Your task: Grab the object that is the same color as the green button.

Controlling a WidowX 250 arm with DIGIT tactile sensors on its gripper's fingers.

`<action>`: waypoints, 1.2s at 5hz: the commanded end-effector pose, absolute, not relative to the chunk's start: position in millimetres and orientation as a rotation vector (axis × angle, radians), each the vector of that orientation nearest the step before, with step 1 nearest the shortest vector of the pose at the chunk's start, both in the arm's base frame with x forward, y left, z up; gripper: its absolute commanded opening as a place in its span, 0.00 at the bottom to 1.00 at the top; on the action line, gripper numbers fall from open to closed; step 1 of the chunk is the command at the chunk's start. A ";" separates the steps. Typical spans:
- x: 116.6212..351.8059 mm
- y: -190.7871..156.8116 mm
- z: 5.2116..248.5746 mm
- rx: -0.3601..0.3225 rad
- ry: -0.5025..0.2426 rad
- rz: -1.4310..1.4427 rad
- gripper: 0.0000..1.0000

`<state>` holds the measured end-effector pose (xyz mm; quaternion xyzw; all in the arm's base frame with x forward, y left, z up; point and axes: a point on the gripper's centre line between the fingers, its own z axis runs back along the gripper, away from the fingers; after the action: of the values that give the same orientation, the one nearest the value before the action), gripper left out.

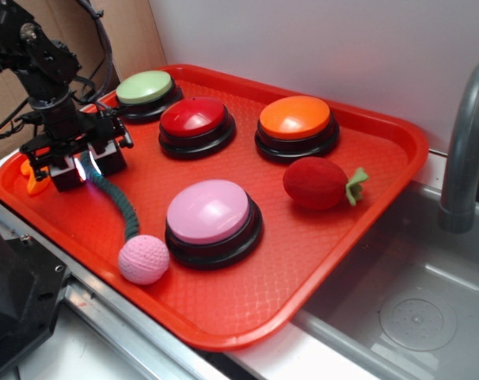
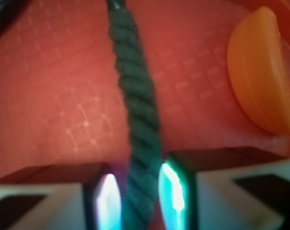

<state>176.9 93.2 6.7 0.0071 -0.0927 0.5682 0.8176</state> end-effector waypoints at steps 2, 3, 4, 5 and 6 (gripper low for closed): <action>172.0 96.8 78.1 -0.041 -0.269 1.085 0.00; 177.4 89.5 110.4 -0.061 -0.276 0.987 0.00; 184.8 70.7 147.8 -0.085 -0.201 0.743 0.00; 182.7 49.9 170.0 -0.143 -0.181 0.497 0.00; 179.3 39.4 175.9 -0.185 -0.144 0.278 0.00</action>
<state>177.5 30.5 163.9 -0.0966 -0.0491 0.1487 0.9829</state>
